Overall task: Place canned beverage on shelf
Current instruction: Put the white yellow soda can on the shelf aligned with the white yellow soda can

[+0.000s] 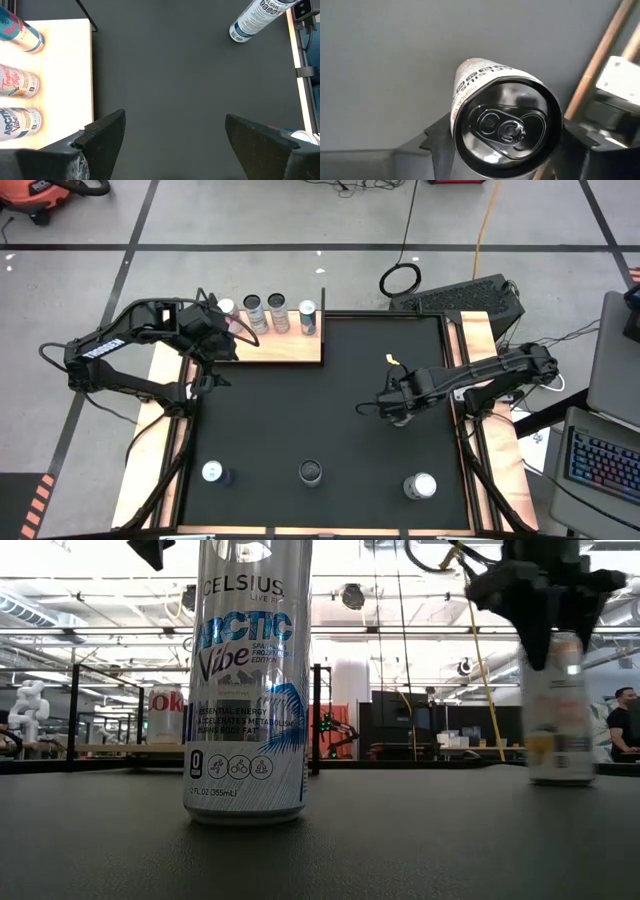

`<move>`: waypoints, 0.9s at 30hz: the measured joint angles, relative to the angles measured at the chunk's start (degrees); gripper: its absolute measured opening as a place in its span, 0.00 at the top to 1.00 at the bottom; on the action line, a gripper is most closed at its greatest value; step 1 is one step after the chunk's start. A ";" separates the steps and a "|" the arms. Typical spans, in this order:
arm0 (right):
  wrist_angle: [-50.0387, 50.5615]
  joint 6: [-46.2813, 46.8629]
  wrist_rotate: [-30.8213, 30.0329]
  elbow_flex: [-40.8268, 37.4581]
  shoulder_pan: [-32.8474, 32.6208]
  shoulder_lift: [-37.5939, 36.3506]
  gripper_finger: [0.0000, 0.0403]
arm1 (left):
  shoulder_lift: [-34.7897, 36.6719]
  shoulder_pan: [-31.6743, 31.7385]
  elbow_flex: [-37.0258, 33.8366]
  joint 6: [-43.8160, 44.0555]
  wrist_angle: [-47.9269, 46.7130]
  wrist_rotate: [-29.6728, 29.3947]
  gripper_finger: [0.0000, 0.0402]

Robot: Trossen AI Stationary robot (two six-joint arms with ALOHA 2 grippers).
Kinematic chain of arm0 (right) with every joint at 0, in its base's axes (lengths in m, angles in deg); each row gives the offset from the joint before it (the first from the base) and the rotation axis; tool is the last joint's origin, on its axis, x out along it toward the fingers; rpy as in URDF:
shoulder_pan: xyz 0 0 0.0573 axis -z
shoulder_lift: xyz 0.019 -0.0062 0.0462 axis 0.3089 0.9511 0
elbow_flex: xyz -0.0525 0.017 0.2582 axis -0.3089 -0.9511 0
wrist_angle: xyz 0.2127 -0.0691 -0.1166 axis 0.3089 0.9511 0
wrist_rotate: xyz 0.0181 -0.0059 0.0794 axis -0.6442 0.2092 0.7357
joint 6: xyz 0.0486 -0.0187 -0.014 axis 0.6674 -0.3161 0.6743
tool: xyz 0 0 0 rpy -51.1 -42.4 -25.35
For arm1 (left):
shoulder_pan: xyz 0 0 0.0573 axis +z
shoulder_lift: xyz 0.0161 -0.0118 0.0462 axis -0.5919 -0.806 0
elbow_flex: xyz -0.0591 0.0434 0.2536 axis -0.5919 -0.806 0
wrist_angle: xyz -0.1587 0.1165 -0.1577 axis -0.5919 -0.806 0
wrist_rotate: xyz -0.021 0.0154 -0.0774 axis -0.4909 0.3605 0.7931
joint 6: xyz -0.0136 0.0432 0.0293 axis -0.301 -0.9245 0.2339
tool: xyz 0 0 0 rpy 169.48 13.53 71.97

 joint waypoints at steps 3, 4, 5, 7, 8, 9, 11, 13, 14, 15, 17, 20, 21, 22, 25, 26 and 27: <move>-2.41 -0.70 -0.02 1.56 0.57 0.10 0.44 | 0.00 0.00 0.00 0.00 -0.02 0.02 0.14; -2.82 -1.65 -0.06 2.17 0.88 0.10 0.44 | 0.00 0.00 -0.02 0.00 -0.02 0.01 0.14; -3.70 -2.57 -0.05 2.50 1.31 0.08 0.44 | 0.00 0.00 0.00 0.00 -0.02 0.02 0.14; -6.26 -4.72 -0.13 3.32 2.53 0.06 0.44 | 0.00 0.00 -0.02 0.02 -0.02 0.01 0.14; -7.82 -5.66 -0.22 3.61 3.23 0.06 0.44 | 0.00 0.00 0.00 0.02 -0.02 0.02 0.14; -9.47 -6.85 -0.38 3.97 3.99 0.06 0.44 | 0.00 0.00 0.00 0.02 -0.03 0.00 0.14; -12.86 -9.47 -0.54 4.12 5.55 0.06 0.44 | 0.00 0.00 0.00 0.02 -0.03 0.01 0.14; -16.26 -12.11 -0.38 4.12 7.03 0.06 0.44 | 0.00 0.00 -0.01 0.02 -0.03 0.01 0.14; -17.96 -13.31 -0.29 4.12 7.79 0.06 0.44 | 0.00 0.00 -0.01 0.02 -0.04 0.02 0.14; -19.42 -14.50 -0.12 4.12 8.51 0.06 0.44 | 0.00 0.00 0.00 0.02 -0.04 -0.01 0.14; -22.81 -16.52 0.02 4.12 9.91 0.06 0.44 | 0.00 0.00 0.00 0.00 -0.04 0.00 0.14; -26.12 -19.51 -0.04 4.12 11.75 0.06 0.44 | 0.00 0.00 -0.02 0.00 -0.04 0.02 0.14; -26.87 -20.32 -0.02 4.12 12.28 0.06 0.44 | 0.00 0.00 -0.01 0.00 -0.04 0.01 0.14; -27.57 -21.19 -0.02 4.40 12.81 0.06 0.44 | 0.00 0.00 0.00 -0.01 -0.04 0.00 0.14; -27.98 -23.95 -0.17 6.89 14.08 0.40 0.44 | 0.00 0.01 -0.01 -0.02 -0.06 0.01 0.14; -27.87 -25.00 -0.35 8.08 14.46 0.59 0.44 | 0.00 0.00 0.00 -0.02 -0.06 -0.01 0.14; -27.98 -26.09 -0.51 9.27 14.79 0.68 0.44 | 0.00 0.00 -0.02 -0.02 -0.07 -0.01 0.14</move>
